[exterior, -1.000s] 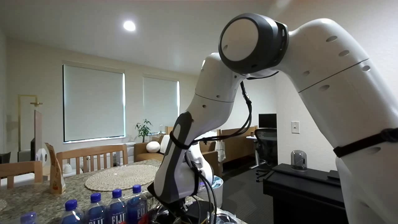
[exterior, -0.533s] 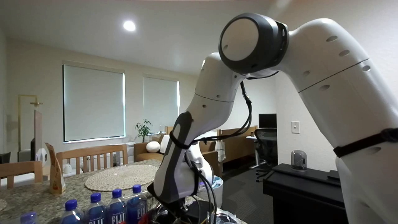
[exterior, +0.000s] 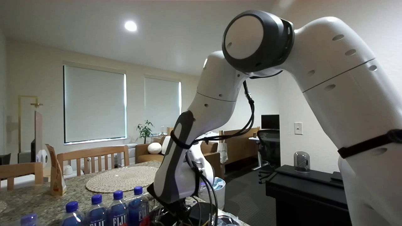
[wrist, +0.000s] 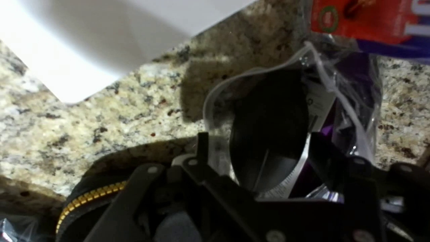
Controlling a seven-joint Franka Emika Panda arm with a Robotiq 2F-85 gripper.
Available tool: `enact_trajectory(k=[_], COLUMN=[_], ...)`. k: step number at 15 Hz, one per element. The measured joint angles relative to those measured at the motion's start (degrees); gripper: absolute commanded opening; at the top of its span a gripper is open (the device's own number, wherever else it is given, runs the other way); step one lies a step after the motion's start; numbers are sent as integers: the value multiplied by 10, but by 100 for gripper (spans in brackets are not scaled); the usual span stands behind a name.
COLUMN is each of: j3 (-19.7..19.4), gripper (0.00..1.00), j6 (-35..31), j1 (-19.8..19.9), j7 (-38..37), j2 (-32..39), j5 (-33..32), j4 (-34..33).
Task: Remove the black object from the purse and put it on the counter
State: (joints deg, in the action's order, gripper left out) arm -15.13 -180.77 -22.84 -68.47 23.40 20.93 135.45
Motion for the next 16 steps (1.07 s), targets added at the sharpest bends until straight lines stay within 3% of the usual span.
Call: enact_trajectory(k=[3, 7, 16], j3=[11, 48, 30], gripper=[100, 100, 100], j6=[35, 62, 51], j1=[7, 46, 46], j7=[5, 8, 7], j2=[-6, -17, 2], j5=[-2, -15, -53], j4=[-7, -21, -26])
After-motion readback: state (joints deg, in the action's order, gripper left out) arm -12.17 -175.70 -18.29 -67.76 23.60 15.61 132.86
